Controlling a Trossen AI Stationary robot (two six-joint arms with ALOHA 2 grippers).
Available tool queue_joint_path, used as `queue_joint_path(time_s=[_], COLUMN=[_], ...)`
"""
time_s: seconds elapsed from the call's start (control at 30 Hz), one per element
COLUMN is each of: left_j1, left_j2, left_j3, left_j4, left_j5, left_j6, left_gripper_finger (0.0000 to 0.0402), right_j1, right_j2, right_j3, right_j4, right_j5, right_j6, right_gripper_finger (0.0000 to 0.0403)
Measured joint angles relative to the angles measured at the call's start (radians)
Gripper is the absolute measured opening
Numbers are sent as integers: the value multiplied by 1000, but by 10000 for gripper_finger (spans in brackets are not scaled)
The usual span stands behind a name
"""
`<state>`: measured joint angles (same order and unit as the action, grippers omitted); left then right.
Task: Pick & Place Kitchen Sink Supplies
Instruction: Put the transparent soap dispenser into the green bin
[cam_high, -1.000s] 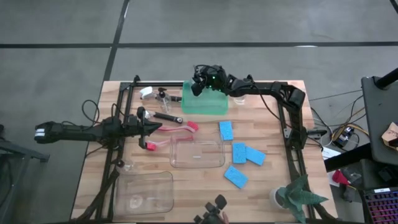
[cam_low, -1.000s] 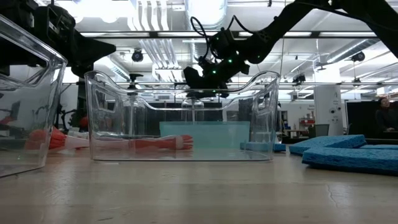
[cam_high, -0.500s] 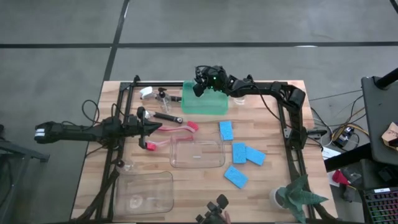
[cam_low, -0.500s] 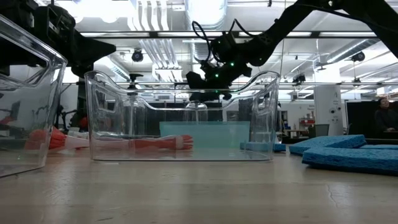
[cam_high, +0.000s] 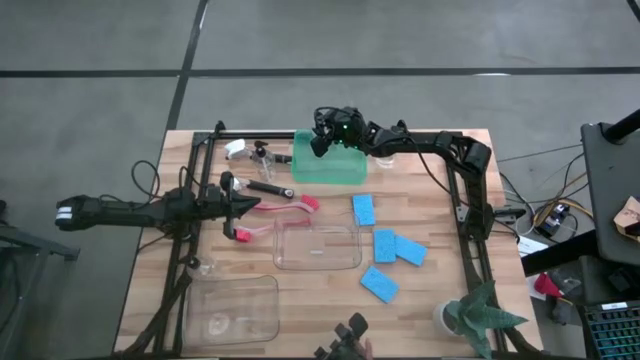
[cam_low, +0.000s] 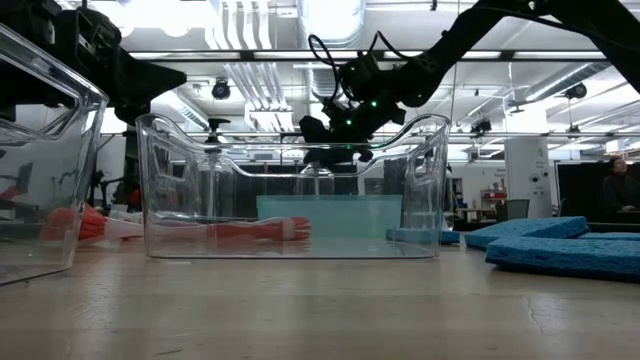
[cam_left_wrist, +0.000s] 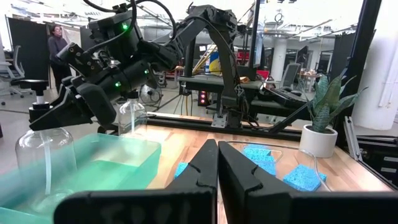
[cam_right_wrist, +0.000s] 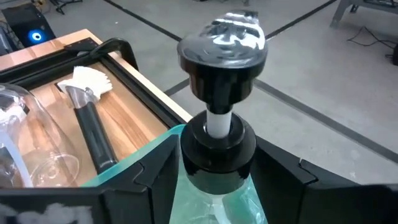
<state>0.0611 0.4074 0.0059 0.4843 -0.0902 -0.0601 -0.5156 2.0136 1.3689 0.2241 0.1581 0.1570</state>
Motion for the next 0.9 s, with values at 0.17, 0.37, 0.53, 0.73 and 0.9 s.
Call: queue_joint_path(time_s=[0.17,0.37,0.53,0.73,0.9], left_j1=[0,0,0,0,0], left_j2=[0,0,0,0,0], left_j3=[0,0,0,0,0], left_j4=[0,0,0,0,0], left_j5=[0,0,0,0,0], left_j6=[0,0,0,0,0], left_gripper_finger=[7,7,7,7,7], right_j1=[0,0,0,2,4], right_j2=[0,-3,-14,-47,-75], right_j3=[0,0,0,-1,0], right_j4=[-18,-65,-97,-117,-184], right_j5=[-2,-4,-9,-11,-11], right_j6=[0,-8,-15,-37,-45], right_gripper_finger=[205,239,267,295,310])
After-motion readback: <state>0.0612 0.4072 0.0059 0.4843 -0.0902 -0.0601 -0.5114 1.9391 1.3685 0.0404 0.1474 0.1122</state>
